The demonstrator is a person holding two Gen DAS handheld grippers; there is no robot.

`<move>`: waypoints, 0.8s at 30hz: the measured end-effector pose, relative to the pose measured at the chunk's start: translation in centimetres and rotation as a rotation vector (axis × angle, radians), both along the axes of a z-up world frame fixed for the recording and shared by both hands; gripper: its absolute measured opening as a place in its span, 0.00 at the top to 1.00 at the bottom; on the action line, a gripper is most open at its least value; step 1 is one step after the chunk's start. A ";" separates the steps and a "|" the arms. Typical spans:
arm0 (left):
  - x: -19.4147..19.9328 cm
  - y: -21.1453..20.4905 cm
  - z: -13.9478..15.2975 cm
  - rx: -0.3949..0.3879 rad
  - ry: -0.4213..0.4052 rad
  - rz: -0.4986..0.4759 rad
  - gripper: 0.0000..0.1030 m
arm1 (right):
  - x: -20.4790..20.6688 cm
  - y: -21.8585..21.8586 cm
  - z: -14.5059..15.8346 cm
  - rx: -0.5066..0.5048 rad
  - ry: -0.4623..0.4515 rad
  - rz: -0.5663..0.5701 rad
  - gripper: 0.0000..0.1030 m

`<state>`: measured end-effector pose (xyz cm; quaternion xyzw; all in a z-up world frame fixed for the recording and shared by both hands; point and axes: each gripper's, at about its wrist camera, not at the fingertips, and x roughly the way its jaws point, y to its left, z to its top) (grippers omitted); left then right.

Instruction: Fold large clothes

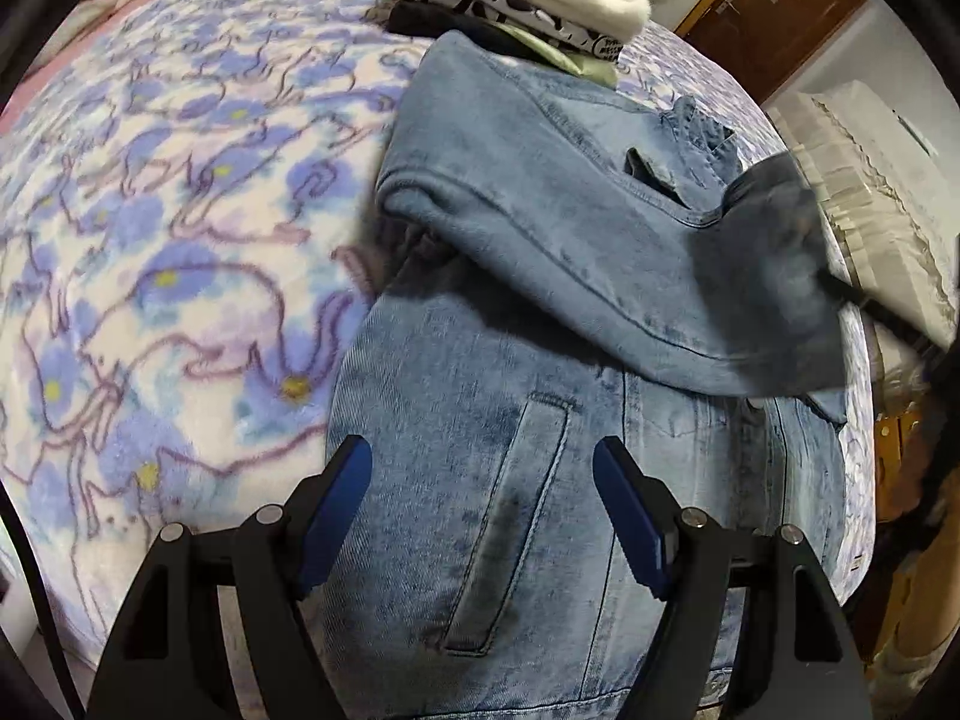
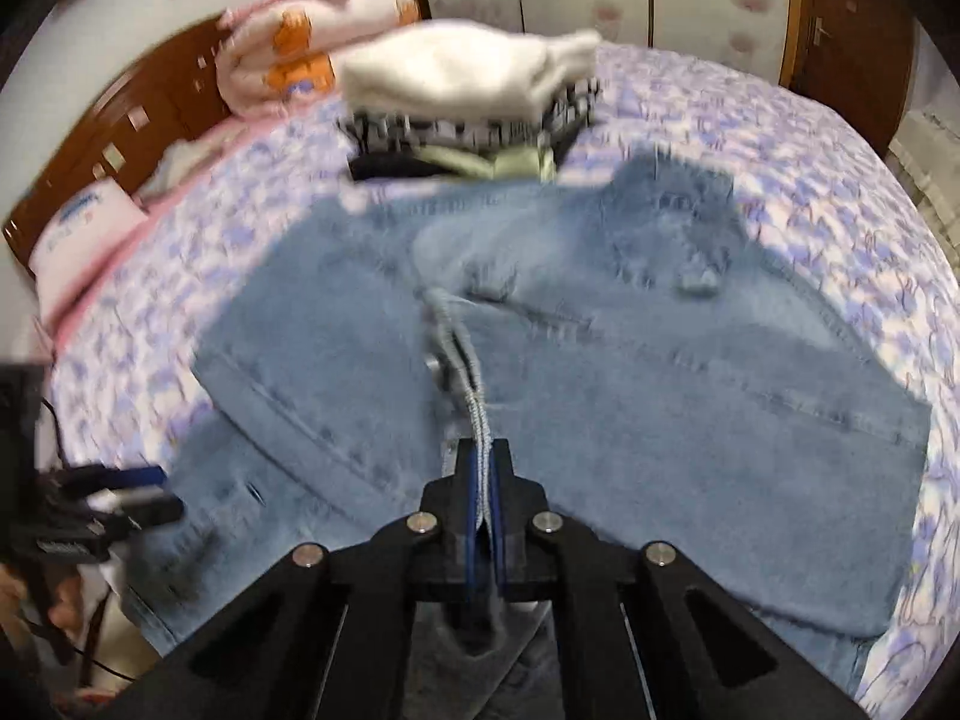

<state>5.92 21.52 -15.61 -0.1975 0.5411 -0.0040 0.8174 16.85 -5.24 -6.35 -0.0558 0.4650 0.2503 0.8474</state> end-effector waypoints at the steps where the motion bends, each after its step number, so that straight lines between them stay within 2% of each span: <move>1: 0.1 0.0 0.2 0.005 -0.004 0.000 0.27 | 0.2 -0.3 1.3 0.029 -0.023 -0.002 0.97; 6: 0.9 -0.4 0.7 0.011 -0.010 -0.003 0.27 | 0.8 -3.1 9.2 0.251 -0.178 -0.003 0.97; 9: 1.5 -1.2 0.5 0.013 -0.007 -0.019 0.27 | 0.7 -5.3 12.2 0.341 -0.261 -0.032 0.97; 11: 1.9 -1.7 0.4 0.016 -0.005 -0.035 0.27 | 0.7 -6.6 12.8 0.351 -0.297 -0.071 0.97; 13: 2.4 -2.4 0.3 0.024 -0.004 -0.052 0.27 | 1.5 -8.4 11.5 0.323 -0.303 -0.139 0.97; 15: 3.0 -3.3 0.5 0.036 -0.011 -0.070 0.27 | 2.6 -10.2 9.1 0.293 -0.266 -0.214 0.97; 17: 3.8 -3.8 0.6 0.051 -0.018 -0.087 0.27 | 4.2 -12.8 5.0 0.259 -0.171 -0.325 0.97; 19: 4.7 -4.2 0.7 0.070 -0.020 -0.103 0.27 | 5.8 -15.4 -0.8 0.140 -0.045 -0.440 0.92; 21: 5.8 -4.2 0.8 0.093 -0.023 -0.117 0.27 | 6.4 -17.1 -4.6 0.031 0.050 -0.515 0.92; 22: 6.5 -4.1 0.9 0.106 -0.028 -0.124 0.27 | 6.5 -18.3 -6.4 0.034 0.123 -0.539 0.92; 24: 8.1 -3.6 1.1 0.126 -0.029 -0.136 0.27 | 6.3 -20.3 -8.3 0.141 0.222 -0.556 0.91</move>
